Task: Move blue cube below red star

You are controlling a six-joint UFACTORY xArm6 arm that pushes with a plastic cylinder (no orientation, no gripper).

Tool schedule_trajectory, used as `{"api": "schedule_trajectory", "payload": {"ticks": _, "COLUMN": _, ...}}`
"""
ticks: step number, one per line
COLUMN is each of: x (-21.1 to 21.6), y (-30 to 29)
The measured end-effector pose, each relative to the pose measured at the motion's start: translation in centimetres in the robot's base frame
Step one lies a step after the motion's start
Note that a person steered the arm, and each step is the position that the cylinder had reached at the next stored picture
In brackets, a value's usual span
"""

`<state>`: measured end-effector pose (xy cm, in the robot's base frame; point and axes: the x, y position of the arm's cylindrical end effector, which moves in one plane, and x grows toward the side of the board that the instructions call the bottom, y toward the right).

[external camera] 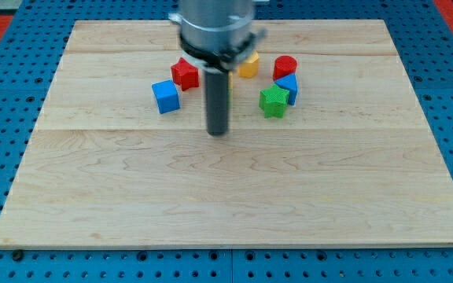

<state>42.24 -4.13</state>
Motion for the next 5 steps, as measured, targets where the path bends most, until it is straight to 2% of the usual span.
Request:
{"api": "schedule_trajectory", "payload": {"ticks": 1, "x": -0.2, "y": -2.6}}
{"api": "schedule_trajectory", "payload": {"ticks": 2, "x": 1.6, "y": -4.3}}
{"api": "schedule_trajectory", "payload": {"ticks": 3, "x": -2.2, "y": -9.3}}
{"api": "schedule_trajectory", "payload": {"ticks": 5, "x": -6.1, "y": -5.2}}
